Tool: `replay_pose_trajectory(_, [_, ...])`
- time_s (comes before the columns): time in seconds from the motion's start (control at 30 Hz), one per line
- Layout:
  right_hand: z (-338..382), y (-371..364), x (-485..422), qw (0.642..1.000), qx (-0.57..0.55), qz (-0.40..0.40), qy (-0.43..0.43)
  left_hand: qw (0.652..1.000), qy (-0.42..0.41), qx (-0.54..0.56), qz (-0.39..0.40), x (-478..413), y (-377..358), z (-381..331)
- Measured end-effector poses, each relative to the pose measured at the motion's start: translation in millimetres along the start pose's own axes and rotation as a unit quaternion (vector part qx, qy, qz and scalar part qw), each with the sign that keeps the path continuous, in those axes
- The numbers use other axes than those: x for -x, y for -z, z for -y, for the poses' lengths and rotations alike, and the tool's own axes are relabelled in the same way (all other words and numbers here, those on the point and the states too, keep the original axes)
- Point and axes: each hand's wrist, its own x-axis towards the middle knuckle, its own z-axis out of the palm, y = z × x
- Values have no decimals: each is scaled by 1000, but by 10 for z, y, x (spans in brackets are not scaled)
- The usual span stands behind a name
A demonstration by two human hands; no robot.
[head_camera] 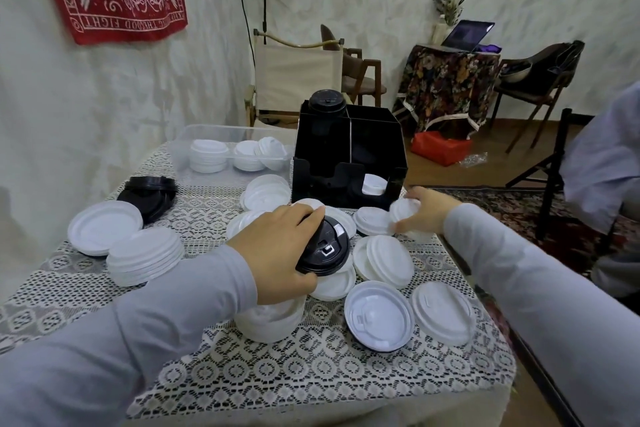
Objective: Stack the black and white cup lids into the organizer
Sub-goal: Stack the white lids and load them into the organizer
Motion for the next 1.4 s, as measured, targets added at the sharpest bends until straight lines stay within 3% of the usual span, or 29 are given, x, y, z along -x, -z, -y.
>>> replay_pose_trajectory(0.2, [-152, -23, 240, 979, 157, 119, -44, 1000, -6, 7, 5, -49, -44, -29])
replay_pose_trajectory(0.3, [-40, -62, 272, 973, 195, 113, -43, 1000, -9, 12, 6, -62, -50, -49])
replay_pose_trajectory(0.5, [127, -50, 52, 981, 187, 41, -17, 1000, 1, 10, 2, -30, -35, -15])
replay_pose_trajectory(0.6, [244, -137, -66, 992, 121, 2, 20, 1000, 3, 8, 4, -23, -19, -6])
replay_pose_trajectory(0.83, [477, -377, -174, 998, 55, 10, 40, 1000, 4, 3, 9, -9, -10, 3])
replay_pose_trajectory(1.17, [355, -156, -66, 997, -37, -15, 61, 1000, 1, 0, 8, 7, -12, 25])
replay_pose_trajectory(1.4, [232, -82, -11, 998, -25, 0, 63, 1000, -5, -1, 1, -3, -11, -2])
